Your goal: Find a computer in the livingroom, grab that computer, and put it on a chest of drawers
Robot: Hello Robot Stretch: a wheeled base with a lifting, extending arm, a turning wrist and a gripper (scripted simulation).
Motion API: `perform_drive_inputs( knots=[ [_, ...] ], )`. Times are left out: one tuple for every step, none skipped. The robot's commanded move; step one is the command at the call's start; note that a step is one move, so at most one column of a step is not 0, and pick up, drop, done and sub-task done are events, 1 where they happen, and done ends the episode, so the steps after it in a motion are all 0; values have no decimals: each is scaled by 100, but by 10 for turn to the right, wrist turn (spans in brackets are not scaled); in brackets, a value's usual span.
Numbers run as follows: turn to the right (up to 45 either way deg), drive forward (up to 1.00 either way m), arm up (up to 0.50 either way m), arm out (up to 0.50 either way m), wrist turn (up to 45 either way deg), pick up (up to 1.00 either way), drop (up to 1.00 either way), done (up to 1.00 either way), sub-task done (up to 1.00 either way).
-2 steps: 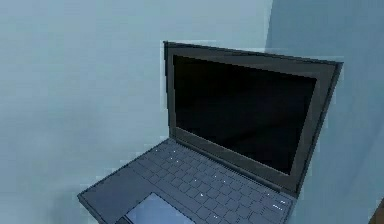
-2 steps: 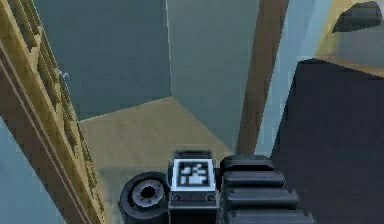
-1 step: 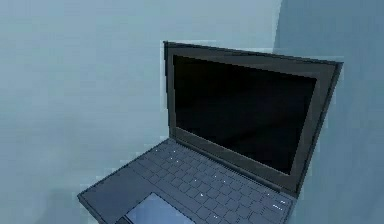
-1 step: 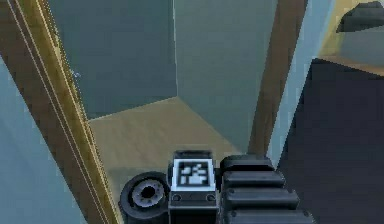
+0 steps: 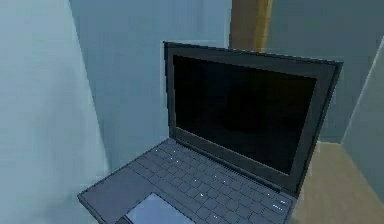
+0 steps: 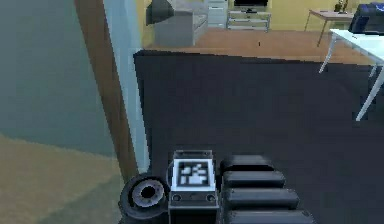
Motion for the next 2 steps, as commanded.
perform_drive_inputs(
  knots=[
    [450,0,0,0,0,0,0,0,0],
    [120,0,0,0,0,0,0,0,0]
  ],
)
